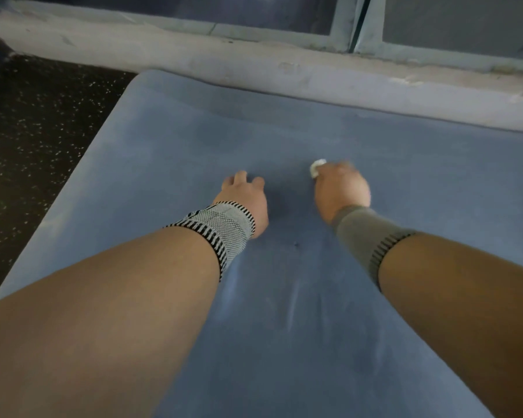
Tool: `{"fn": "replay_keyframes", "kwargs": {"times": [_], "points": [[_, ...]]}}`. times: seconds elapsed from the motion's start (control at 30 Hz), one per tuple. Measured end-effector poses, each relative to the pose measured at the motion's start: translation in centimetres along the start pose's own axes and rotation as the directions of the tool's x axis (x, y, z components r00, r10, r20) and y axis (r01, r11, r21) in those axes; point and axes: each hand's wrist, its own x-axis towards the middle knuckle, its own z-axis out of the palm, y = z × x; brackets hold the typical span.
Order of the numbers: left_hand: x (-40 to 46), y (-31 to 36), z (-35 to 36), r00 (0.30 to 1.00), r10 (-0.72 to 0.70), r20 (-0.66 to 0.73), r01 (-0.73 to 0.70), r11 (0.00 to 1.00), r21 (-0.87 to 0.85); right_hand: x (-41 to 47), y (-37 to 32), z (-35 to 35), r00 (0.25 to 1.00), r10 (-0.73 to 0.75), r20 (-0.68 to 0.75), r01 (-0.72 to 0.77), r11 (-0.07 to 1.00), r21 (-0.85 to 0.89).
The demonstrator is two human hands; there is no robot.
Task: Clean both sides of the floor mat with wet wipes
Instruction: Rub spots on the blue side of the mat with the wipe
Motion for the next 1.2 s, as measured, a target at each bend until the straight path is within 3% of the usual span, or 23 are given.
{"fn": "replay_keyframes", "kwargs": {"times": [0.03,0.1,0.13,0.17,0.23,0.3,0.33,0.37,0.43,0.5,0.53,0.6,0.67,0.73,0.77,0.83,0.9,0.93,1.0,1.03,1.1,1.13,1.2], "points": [[0.1,-0.1,0.1,1.000,0.006,-0.009,-0.006,1.000,-0.009,-1.6,-1.4,0.3,0.986,-0.163,0.032,0.162,0.986,0.044],[0.4,-0.4,0.1,0.999,0.013,-0.052,-0.013,1.000,0.001,-3.3,-2.5,0.8,0.880,-0.468,0.082,0.463,0.883,0.074],[0.5,-0.6,0.0,0.998,0.013,-0.067,-0.013,1.000,0.007,-2.5,-1.9,0.6,0.852,-0.517,0.079,0.517,0.856,0.030],[0.6,-0.8,-0.1,0.997,0.019,-0.073,-0.018,1.000,0.017,-0.9,-0.8,0.3,0.884,-0.461,0.082,0.464,0.885,-0.023],[1.0,-1.1,-0.1,0.998,0.033,-0.062,-0.030,0.999,0.045,2.7,2.4,-0.4,0.987,-0.154,0.051,0.160,0.977,-0.143],[1.4,-1.0,-0.4,0.999,0.015,-0.036,-0.012,0.997,0.072,4.5,4.6,-0.9,0.989,0.141,-0.053,-0.147,0.978,-0.145],[1.6,-0.9,-0.6,1.000,-0.007,-0.010,0.008,0.997,0.081,4.5,4.2,-0.6,0.980,0.189,-0.068,-0.195,0.976,-0.093],[1.8,-0.7,-0.9,0.999,-0.029,0.020,0.028,0.996,0.085,3.9,2.9,-0.3,0.986,0.161,-0.044,-0.163,0.985,-0.061],[2.1,-0.2,-1.4,0.995,-0.070,0.066,0.063,0.993,0.102,1.9,-0.3,0.7,0.998,-0.064,0.026,0.063,0.998,0.017],[2.5,-0.1,-1.9,0.990,-0.095,0.108,0.080,0.987,0.139,-0.4,-2.3,1.1,0.906,-0.418,0.071,0.413,0.908,0.073],[2.8,0.0,-2.1,0.985,-0.103,0.136,0.080,0.983,0.164,-0.2,-2.2,1.0,0.868,-0.492,0.064,0.489,0.870,0.057],[3.5,0.2,-2.5,0.978,-0.104,0.180,0.062,0.972,0.226,2.4,0.1,0.5,0.923,-0.382,0.049,0.384,0.923,-0.030],[4.1,0.5,-2.7,0.978,-0.078,0.194,0.016,0.953,0.303,5.9,3.5,-0.2,1.000,-0.018,0.017,0.020,0.993,-0.114],[4.6,0.8,-2.8,0.982,-0.041,0.186,-0.027,0.937,0.349,7.4,4.7,-1.0,0.978,0.209,-0.025,-0.210,0.967,-0.141],[4.8,1.0,-2.9,0.982,-0.041,0.185,-0.028,0.933,0.358,7.2,3.6,-0.9,0.979,0.199,-0.032,-0.201,0.972,-0.124],[4.8,1.3,-3.1,0.981,-0.065,0.182,-0.005,0.934,0.356,5.6,-0.1,0.3,0.999,-0.041,0.020,0.042,0.997,-0.057],[4.4,1.5,-3.2,0.984,-0.076,0.162,0.021,0.948,0.319,3.1,-3.2,1.1,0.916,-0.382,0.121,0.387,0.922,-0.013],[4.1,1.4,-3.2,0.986,-0.074,0.150,0.029,0.958,0.286,3.0,-3.4,1.4,0.878,-0.460,0.130,0.466,0.885,-0.015],[3.6,1.0,-2.9,0.989,-0.038,0.142,0.003,0.971,0.241,5.1,-1.0,1.0,0.945,-0.318,0.077,0.324,0.944,-0.070],[3.5,0.6,-2.8,0.991,-0.008,0.136,-0.023,0.975,0.223,6.4,0.8,0.5,0.990,-0.131,0.043,0.135,0.988,-0.081],[3.3,0.1,-2.8,0.991,0.029,0.130,-0.053,0.981,0.189,8.4,4.0,-0.4,0.981,0.191,-0.034,-0.194,0.975,-0.105],[3.4,-0.1,-2.8,0.991,0.052,0.123,-0.076,0.978,0.192,8.8,4.4,-0.6,0.964,0.263,-0.041,-0.266,0.957,-0.115],[3.6,-0.2,-3.0,0.989,0.107,0.105,-0.127,0.968,0.215,8.5,2.0,-0.3,0.981,0.193,-0.015,-0.193,0.979,-0.064]]}}
